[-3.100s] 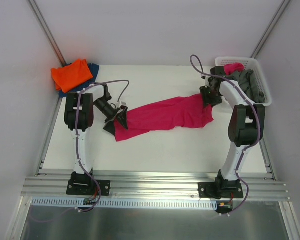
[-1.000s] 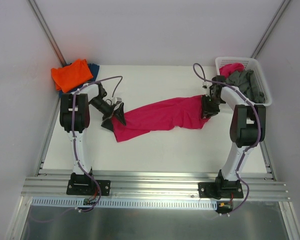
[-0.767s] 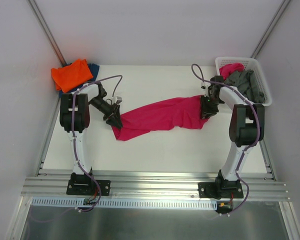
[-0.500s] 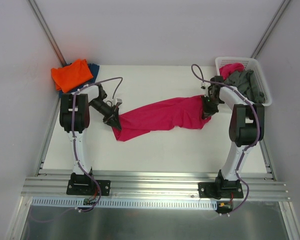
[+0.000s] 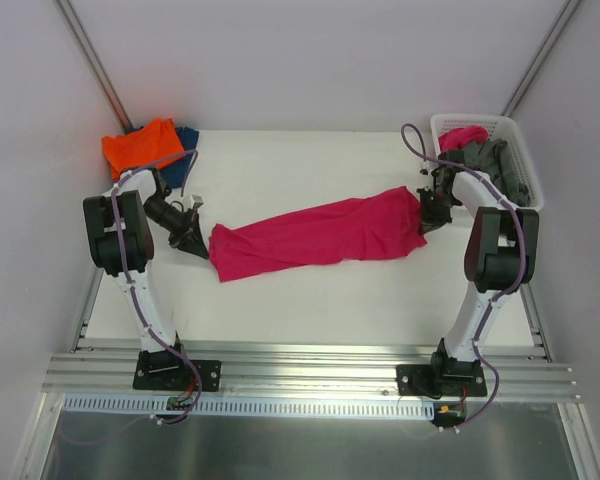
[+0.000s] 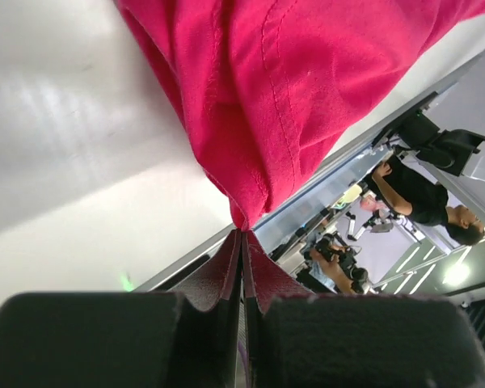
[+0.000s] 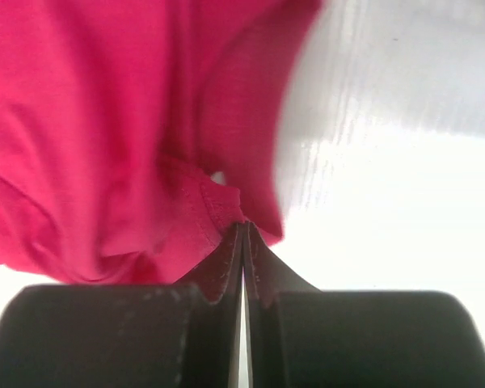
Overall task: Fold and stack the t-shirts
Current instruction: Fold the tshirt
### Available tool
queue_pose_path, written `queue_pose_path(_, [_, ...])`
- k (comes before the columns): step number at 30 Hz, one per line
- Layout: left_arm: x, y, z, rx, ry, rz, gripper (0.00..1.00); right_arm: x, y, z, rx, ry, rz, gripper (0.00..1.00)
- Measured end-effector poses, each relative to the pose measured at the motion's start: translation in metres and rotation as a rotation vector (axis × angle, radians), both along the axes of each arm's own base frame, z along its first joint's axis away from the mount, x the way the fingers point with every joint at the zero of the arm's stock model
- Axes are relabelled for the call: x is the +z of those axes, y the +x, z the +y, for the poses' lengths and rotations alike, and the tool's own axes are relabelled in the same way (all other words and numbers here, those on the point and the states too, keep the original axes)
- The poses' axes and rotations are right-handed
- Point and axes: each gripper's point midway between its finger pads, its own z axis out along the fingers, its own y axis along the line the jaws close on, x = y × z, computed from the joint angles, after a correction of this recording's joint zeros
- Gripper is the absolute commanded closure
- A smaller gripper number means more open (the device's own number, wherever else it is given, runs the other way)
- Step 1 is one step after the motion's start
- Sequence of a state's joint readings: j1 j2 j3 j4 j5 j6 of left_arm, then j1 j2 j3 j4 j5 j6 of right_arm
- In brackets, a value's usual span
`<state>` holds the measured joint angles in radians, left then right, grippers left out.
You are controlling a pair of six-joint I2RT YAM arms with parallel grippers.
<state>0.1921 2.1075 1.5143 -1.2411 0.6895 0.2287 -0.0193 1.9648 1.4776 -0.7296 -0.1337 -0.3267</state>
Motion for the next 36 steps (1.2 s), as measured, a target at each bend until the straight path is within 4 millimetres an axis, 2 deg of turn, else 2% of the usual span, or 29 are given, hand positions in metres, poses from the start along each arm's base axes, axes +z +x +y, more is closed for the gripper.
queue_pose_path(4, [0.006, 0.005, 0.012, 0.003, 0.032, -0.015, 1.0, 0.0, -0.003, -0.003, -0.015, 0.002, 0.002, 0.99])
queue_pose_path(10, [0.016, 0.033, 0.025, -0.019, 0.088, -0.106, 1.0, 0.01, -0.016, -0.002, -0.019, 0.004, -0.011, 0.99])
queue_pose_path(17, [-0.002, 0.047, 0.036, -0.03, 0.123, -0.089, 1.0, 0.015, -0.042, 0.007, -0.044, 0.026, -0.001, 0.99])
queue_pose_path(24, [-0.01, 0.06, 0.04, -0.034, 0.135, -0.096, 1.0, 0.017, -0.077, 0.037, -0.01, 0.066, 0.029, 0.99])
queue_pose_path(28, [-0.016, 0.075, 0.045, -0.041, 0.158, -0.122, 1.0, 0.019, -0.085, 0.047, 0.005, 0.079, 0.033, 0.99])
queue_pose_path(34, [-0.027, 0.096, 0.043, -0.081, 0.2, -0.16, 1.0, 0.021, -0.095, 0.047, -0.003, 0.082, 0.029, 0.99])
queue_pose_path(35, [-0.027, 0.098, 0.041, -0.09, 0.205, -0.167, 1.0, 0.022, -0.098, 0.047, -0.004, 0.082, 0.027, 0.97])
queue_pose_path(36, [-0.027, 0.099, 0.04, -0.097, 0.209, -0.171, 0.98, 0.022, -0.1, 0.046, -0.005, 0.081, 0.025, 0.9])
